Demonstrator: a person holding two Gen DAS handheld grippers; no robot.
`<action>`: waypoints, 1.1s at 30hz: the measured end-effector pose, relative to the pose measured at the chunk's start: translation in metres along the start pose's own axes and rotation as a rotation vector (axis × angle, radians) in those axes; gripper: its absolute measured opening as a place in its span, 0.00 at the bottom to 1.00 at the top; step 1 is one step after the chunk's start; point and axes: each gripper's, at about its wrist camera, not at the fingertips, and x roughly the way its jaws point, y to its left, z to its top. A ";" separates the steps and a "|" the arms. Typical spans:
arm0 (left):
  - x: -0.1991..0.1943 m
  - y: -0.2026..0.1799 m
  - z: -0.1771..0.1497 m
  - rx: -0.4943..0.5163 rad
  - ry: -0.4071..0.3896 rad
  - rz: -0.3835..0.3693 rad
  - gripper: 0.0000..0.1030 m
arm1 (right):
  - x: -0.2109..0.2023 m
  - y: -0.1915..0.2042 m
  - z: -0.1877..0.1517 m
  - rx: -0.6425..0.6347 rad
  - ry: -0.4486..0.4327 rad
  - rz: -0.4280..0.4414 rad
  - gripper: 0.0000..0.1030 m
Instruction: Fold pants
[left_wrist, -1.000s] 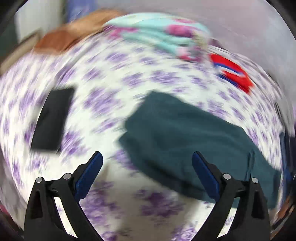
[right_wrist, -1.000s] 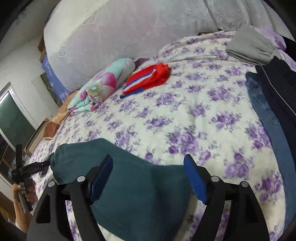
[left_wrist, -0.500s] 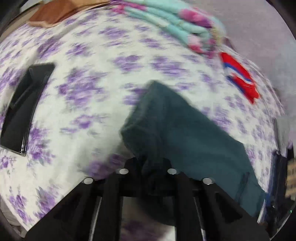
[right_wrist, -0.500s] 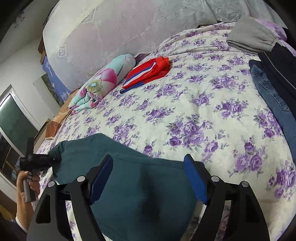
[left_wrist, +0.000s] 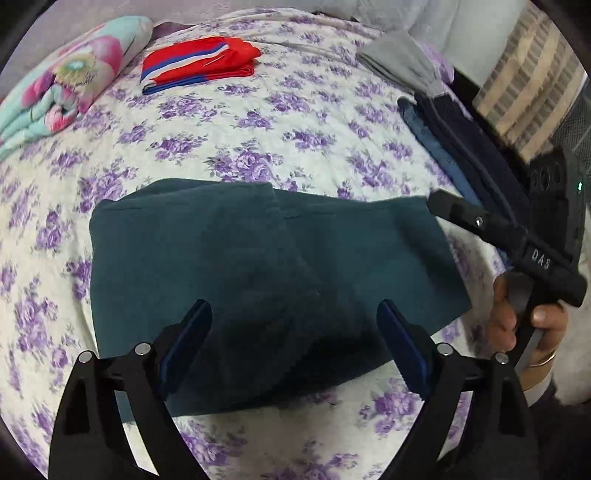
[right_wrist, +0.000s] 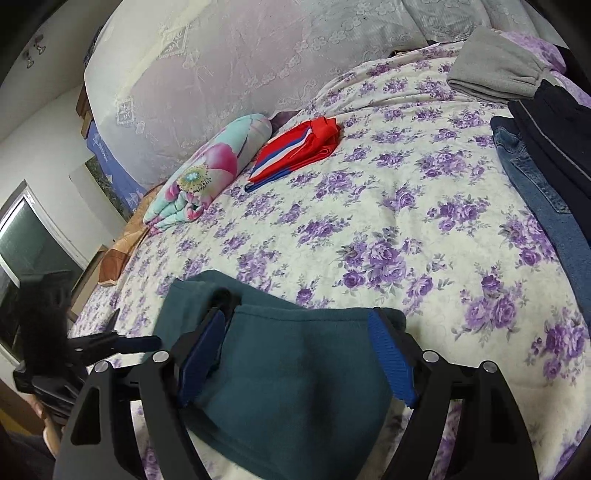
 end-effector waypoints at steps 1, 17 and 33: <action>-0.007 0.004 0.001 -0.016 -0.015 0.002 0.86 | 0.000 0.004 0.001 -0.006 0.013 0.023 0.79; -0.016 0.137 -0.031 -0.354 -0.055 0.297 0.91 | 0.106 0.114 -0.024 -0.213 0.338 0.107 0.54; -0.042 0.080 -0.005 -0.125 -0.213 0.316 0.92 | -0.030 0.046 -0.015 -0.058 0.097 0.075 0.29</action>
